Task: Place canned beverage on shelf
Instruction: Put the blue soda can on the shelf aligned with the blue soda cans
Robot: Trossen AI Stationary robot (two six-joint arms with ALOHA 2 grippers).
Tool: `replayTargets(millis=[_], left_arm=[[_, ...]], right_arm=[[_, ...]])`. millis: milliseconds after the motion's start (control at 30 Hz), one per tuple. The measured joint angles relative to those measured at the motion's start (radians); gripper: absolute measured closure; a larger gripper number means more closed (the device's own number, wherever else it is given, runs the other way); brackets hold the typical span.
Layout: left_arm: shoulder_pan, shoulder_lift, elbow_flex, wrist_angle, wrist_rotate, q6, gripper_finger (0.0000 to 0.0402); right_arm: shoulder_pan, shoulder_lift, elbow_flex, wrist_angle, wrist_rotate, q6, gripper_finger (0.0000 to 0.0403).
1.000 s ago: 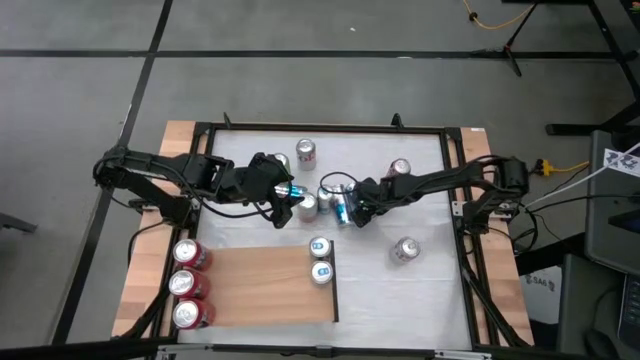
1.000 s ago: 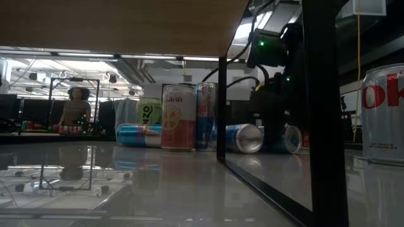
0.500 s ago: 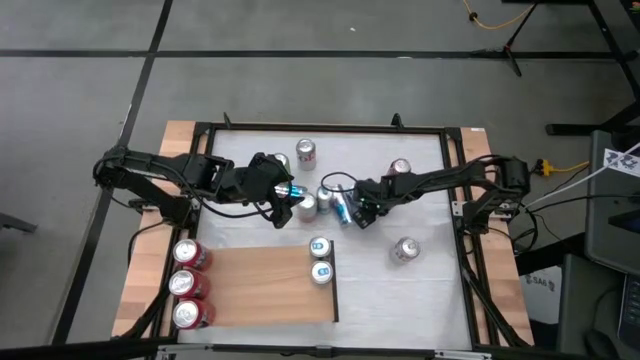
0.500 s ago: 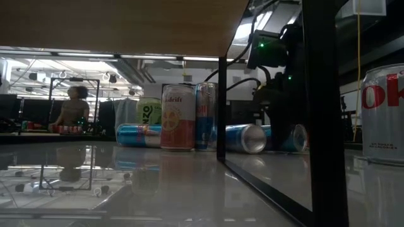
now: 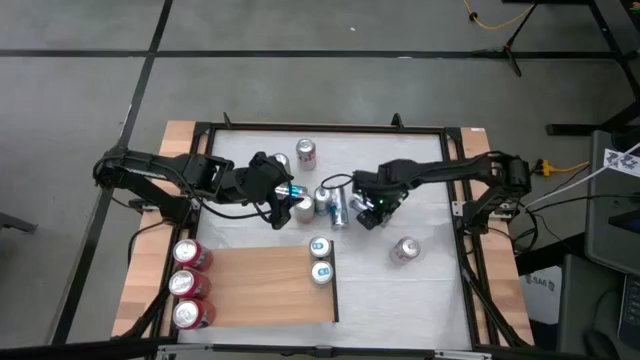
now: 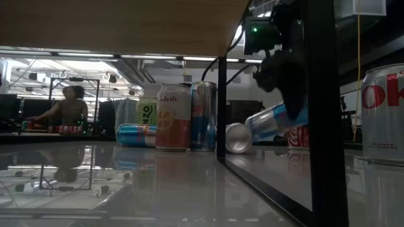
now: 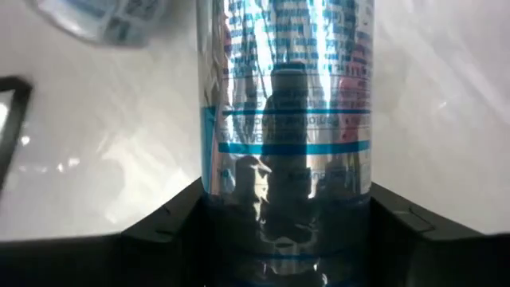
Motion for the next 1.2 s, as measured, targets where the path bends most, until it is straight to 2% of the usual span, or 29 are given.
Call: replayTargets(millis=[200, 367, 600, 900, 1200], left_arm=[[-0.004, 0.0, 0.0, 0.0, 0.001, 0.038, 0.0107], [-0.003, 0.0, 0.0, 0.0, 0.0, 0.04, 0.0107], [-0.004, 0.0, 0.0, 0.0, 0.0, 0.041, 0.0107], [-0.004, 0.0, 0.0, 0.0, 0.0, 0.041, 0.0107], [-0.004, 0.0, 0.0, 0.0, 0.0, 0.041, 0.0107]], right_arm=[[-0.005, -0.002, 0.159, -0.226, -0.085, -0.009, 0.0177], [-0.002, -0.002, 0.275, -0.393, -0.213, 0.009, 0.0178], [0.03, -0.002, 0.353, -0.583, -0.366, 0.086, 0.0177], [0.221, -0.001, 0.355, -0.599, -0.555, 0.226, 0.0177], [0.451, 0.0, 0.354, -0.6, -0.602, 0.422, 0.0177]])
